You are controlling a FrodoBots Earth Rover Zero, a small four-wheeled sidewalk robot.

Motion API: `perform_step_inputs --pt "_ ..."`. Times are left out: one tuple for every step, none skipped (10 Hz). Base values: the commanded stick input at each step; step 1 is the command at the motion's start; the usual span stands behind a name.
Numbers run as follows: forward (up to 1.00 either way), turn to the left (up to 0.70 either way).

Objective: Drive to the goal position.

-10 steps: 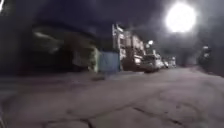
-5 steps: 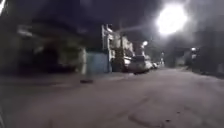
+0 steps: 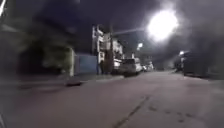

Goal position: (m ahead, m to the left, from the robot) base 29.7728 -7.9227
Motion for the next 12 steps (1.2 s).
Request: perform_step_inputs --pt "0.70 -0.35" --pt "0.70 -0.35" --pt "0.70 -0.35" --pt "0.70 -0.35" --pt "0.70 -0.35" --pt "0.70 -0.35" --pt "0.70 -0.35" --pt "0.70 -0.35" --pt "0.70 -0.35" --pt "0.70 -0.35" --pt "0.70 -0.35" --pt "0.70 -0.35"
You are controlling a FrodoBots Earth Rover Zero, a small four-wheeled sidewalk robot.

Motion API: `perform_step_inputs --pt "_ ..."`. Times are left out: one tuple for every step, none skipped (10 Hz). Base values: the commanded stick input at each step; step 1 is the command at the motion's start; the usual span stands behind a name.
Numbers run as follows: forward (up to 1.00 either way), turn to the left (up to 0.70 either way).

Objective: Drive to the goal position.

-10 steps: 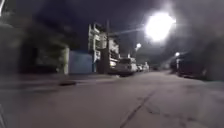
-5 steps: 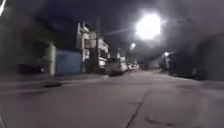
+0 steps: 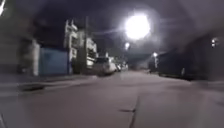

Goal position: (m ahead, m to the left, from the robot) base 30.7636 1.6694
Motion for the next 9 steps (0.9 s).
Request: perform_step_inputs --pt "0.70 -0.35" --pt "0.70 -0.35" --pt "0.70 -0.35" --pt "0.70 -0.35" --pt "0.70 -0.35" --pt "0.70 -0.35" --pt "0.70 -0.35" --pt "0.70 -0.35" --pt "0.70 -0.35"
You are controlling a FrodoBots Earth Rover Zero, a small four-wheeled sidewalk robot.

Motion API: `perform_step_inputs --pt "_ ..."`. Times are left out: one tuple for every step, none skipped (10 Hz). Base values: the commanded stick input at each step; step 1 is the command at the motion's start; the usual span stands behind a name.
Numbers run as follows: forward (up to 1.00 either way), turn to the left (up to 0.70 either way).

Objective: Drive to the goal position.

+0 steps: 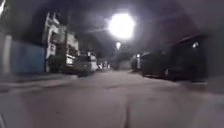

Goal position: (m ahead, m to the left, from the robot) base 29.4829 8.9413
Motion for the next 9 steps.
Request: perform_step_inputs --pt "0.70 -0.35" --pt "0.70 -0.35" --pt "0.70 -0.35" --pt "0.70 -0.34" --pt "0.70 0.00" --pt "0.70 0.00" --pt "0.70 0.00" --pt "0.70 0.00" --pt "0.70 0.00"
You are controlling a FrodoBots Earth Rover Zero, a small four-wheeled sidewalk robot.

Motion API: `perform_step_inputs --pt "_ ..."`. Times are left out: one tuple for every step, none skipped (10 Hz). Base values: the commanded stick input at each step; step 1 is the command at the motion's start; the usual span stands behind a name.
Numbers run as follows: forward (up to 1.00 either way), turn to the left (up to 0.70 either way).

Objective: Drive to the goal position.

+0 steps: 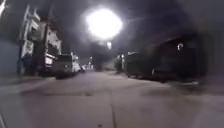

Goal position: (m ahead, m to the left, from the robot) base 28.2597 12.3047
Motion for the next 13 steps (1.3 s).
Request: perform_step_inputs --pt "0.70 0.00" --pt "0.70 0.00" --pt "0.70 0.00" --pt "0.70 0.00" --pt "0.70 0.00" --pt "0.70 0.00" --pt "0.70 0.00" --pt "0.70 0.00" --pt "0.70 0.00" --pt "0.70 0.00" --pt "0.70 0.00" --pt "0.70 0.00" --pt "0.70 0.00"
